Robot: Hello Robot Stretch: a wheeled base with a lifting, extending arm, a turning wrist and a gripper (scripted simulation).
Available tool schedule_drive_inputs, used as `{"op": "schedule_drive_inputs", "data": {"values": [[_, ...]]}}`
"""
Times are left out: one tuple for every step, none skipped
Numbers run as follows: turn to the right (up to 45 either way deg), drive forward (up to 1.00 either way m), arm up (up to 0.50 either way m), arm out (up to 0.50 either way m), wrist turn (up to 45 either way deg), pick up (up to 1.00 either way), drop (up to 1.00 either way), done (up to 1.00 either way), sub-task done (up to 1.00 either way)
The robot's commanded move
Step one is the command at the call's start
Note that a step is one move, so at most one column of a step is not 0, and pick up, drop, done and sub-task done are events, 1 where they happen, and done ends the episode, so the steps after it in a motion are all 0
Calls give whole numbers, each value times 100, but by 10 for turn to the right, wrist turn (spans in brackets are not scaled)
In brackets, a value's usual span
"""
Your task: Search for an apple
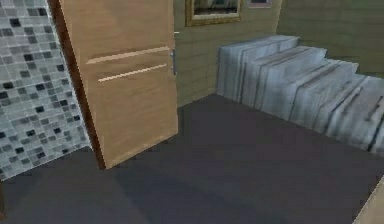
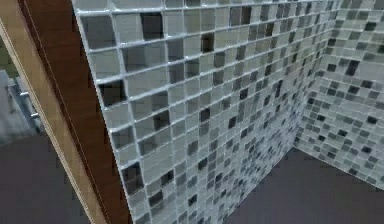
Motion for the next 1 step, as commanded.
{"op": "schedule_drive_inputs", "data": {"values": [[0,25,0,0,0,0,0,0,0]]}}
